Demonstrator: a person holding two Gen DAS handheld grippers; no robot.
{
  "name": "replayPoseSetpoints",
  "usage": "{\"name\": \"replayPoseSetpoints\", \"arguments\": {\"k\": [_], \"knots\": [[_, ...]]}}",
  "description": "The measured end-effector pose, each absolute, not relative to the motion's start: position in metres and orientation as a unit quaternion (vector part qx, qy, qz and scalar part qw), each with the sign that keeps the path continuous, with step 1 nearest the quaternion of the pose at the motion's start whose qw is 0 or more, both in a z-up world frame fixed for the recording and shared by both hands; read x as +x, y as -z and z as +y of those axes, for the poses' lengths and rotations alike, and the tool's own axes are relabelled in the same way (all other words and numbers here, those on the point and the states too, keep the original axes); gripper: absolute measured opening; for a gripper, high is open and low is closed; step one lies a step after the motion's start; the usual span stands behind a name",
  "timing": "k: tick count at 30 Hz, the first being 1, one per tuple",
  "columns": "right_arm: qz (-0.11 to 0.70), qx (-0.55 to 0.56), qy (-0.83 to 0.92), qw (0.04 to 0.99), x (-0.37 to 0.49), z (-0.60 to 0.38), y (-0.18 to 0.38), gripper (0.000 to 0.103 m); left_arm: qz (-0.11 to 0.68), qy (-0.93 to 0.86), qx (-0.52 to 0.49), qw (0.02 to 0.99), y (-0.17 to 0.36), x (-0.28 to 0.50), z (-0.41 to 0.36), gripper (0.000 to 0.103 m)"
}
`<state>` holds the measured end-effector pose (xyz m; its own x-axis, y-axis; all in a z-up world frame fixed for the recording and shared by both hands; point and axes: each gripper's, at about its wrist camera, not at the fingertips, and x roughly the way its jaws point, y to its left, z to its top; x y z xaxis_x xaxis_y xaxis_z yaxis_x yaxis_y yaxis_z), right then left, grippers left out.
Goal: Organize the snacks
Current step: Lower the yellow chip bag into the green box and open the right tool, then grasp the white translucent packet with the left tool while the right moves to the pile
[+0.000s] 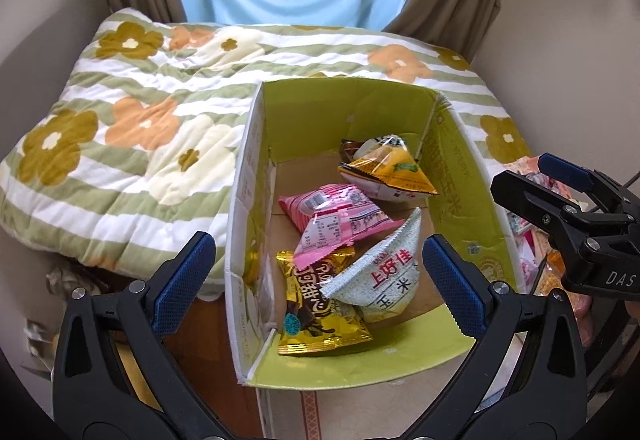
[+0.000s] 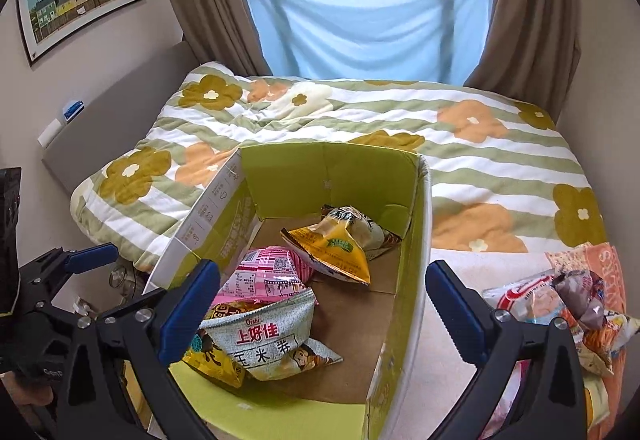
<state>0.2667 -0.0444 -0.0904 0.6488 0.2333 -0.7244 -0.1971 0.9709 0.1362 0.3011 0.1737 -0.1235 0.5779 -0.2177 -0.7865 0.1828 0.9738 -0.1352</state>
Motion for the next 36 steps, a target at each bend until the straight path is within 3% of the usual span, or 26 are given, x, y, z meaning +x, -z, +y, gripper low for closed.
{"name": "replayPoseSetpoints", "arguments": {"k": [11,19,36], "knots": [[0.374,0.057,-0.093,0.921,0.219,-0.09,0.065,0.102,0.419,0.158,-0.009,0.894,0.103,0.268,0.12,0.103],[0.358,0.068,-0.075,0.928,0.183,-0.168,0.051,0.102,0.423,0.178,-0.016,0.888,0.096,0.231,0.034,0.103],[0.396,0.048,-0.044,0.916,0.121,-0.336,0.081,0.102,0.519,0.151,-0.088,0.836,0.172,0.15,-0.123,0.103]]}}
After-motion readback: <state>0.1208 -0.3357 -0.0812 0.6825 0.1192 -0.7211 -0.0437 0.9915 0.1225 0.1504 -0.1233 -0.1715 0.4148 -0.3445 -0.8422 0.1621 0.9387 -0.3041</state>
